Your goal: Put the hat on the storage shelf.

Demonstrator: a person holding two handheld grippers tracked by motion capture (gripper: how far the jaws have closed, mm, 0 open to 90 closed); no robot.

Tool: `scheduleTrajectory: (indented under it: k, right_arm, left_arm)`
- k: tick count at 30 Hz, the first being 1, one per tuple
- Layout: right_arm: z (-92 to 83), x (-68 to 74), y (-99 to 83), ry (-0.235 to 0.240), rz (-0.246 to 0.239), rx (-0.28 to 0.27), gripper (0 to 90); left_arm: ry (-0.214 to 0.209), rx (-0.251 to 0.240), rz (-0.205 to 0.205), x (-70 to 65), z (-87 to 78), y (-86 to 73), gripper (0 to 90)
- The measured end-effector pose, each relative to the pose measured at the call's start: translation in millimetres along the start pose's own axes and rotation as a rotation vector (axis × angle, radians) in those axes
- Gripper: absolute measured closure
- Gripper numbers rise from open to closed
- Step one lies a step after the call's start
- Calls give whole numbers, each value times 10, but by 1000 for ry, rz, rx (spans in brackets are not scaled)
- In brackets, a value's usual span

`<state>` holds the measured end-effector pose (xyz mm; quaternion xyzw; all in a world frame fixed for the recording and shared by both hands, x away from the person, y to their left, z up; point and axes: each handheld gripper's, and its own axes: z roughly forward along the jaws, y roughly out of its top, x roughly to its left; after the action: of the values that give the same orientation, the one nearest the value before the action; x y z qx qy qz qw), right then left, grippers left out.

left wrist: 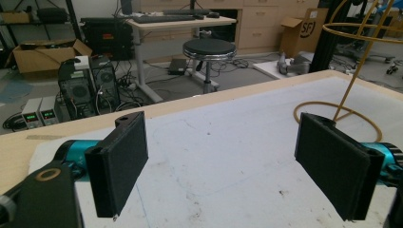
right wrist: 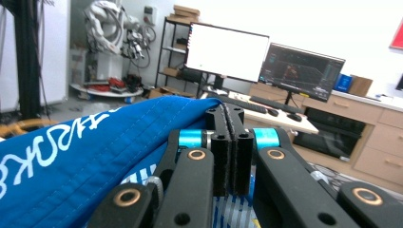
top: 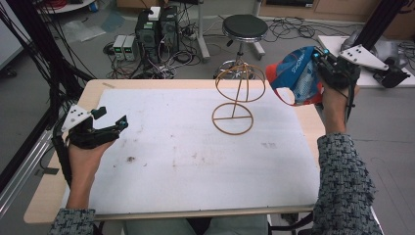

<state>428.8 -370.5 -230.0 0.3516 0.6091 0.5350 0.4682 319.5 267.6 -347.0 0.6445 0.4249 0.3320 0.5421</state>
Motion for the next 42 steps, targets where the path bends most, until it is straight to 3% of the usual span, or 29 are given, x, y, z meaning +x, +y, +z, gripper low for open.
scheduleTrajectory:
  k: [5,18,22,31,37,42]
  right_arm:
    - [47,95,107,25,-4,-19,899]
    - [209,347,284,82,39,-51,899]
    - [280,434,321,82,33,-46,899]
    - [450,571,367,32,60,-25,899]
    - [570,744,395,12,34,1,899]
    - [660,874,353,53,10,39,899]
  left_arm:
    - [0,2,1,-3,0,1,187]
    - [-3,-3,0,4,-14,10,188]
    - [-5,-4,0,6,-15,13,188]
    - [-4,-11,-1,17,-28,24,189]
    - [-6,-12,-3,19,-34,28,188]
    - [-7,-15,-2,25,-42,31,189]
